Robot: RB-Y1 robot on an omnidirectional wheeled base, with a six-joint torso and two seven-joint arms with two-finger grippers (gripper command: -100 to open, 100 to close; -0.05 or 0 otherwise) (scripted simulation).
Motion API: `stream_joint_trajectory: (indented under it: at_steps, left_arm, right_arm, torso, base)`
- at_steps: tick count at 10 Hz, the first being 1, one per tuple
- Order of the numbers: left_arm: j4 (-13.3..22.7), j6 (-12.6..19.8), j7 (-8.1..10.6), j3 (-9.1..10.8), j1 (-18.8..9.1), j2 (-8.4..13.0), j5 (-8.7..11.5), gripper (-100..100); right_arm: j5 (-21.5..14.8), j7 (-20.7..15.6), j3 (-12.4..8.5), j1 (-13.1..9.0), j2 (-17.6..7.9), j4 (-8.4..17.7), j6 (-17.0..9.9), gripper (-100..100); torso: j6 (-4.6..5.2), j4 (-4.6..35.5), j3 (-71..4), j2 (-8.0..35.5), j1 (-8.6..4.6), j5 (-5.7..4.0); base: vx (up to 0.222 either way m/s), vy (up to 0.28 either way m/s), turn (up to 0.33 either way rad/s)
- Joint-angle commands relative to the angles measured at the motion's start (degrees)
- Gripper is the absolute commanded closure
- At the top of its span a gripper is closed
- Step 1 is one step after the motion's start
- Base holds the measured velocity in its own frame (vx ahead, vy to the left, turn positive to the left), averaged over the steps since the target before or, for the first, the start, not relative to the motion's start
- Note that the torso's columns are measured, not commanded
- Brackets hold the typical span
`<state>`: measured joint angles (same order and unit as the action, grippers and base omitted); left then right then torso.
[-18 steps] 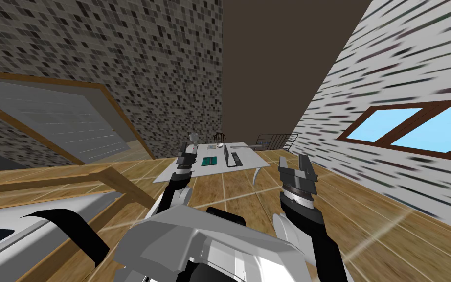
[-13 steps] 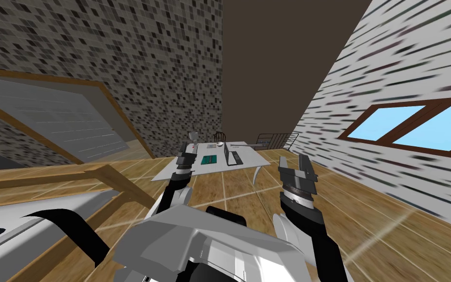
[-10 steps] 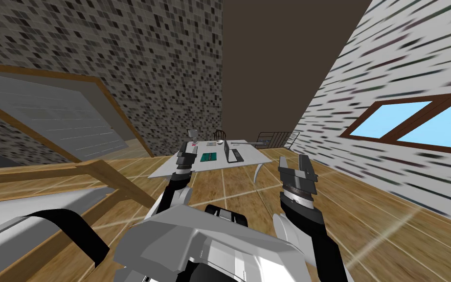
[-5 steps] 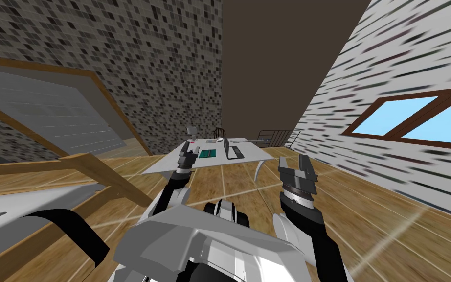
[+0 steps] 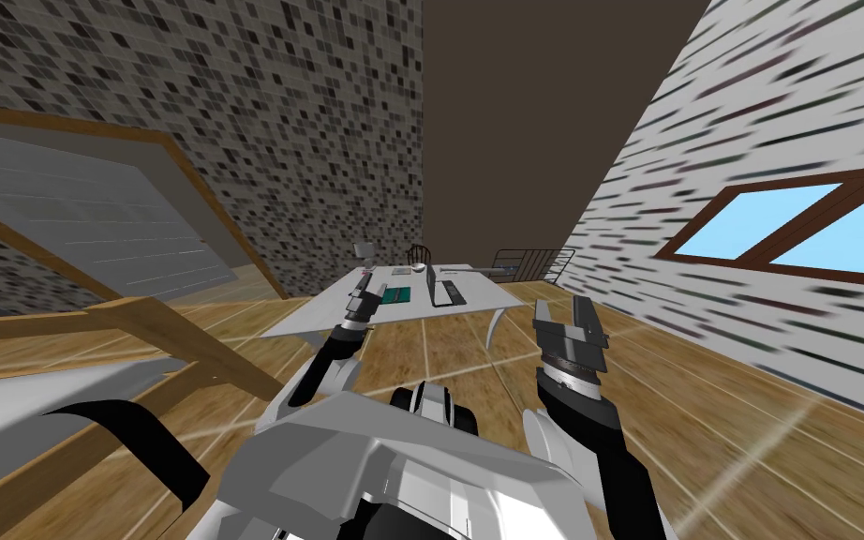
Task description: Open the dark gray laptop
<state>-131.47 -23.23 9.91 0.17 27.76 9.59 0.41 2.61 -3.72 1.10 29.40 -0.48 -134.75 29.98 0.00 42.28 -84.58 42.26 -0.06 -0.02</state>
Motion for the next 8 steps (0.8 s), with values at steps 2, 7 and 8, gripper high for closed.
stream_joint_trajectory:
  at_steps: [2, 7, 8]
  left_arm:
    - [-0.2, 5.2, 0.94, -0.52, -0.4, 1.3, 1.3, -100]
    - [-0.9, 11.8, 2.12, -1.27, -0.9, 0.1, 2.9, -100]
    - [-1.1, 13.1, 2.33, -1.42, -1.0, -0.3, 3.2, -100]
  right_arm:
    - [0.0, 0.0, 0.0, 0.0, 0.0, 0.0, 0.0, 0]
    - [0.0, 0.0, 0.0, 0.0, 0.0, 0.0, 0.0, 0]
    - [0.0, 0.0, 0.0, 0.0, 0.0, 0.0, 0.0, 0]
  torso:
    - [0.00, 0.0, 0.0, 0.0, 0.07, 0.01]
    - [0.00, 0.0, 0.0, 0.0, 0.06, 0.01]
    - [0.00, 0.0, 0.0, 0.0, 0.09, 0.02]
  base:
    - [0.067, -0.043, -0.007]
    - [0.055, -0.042, -0.007]
    - [0.058, -0.035, -0.007]
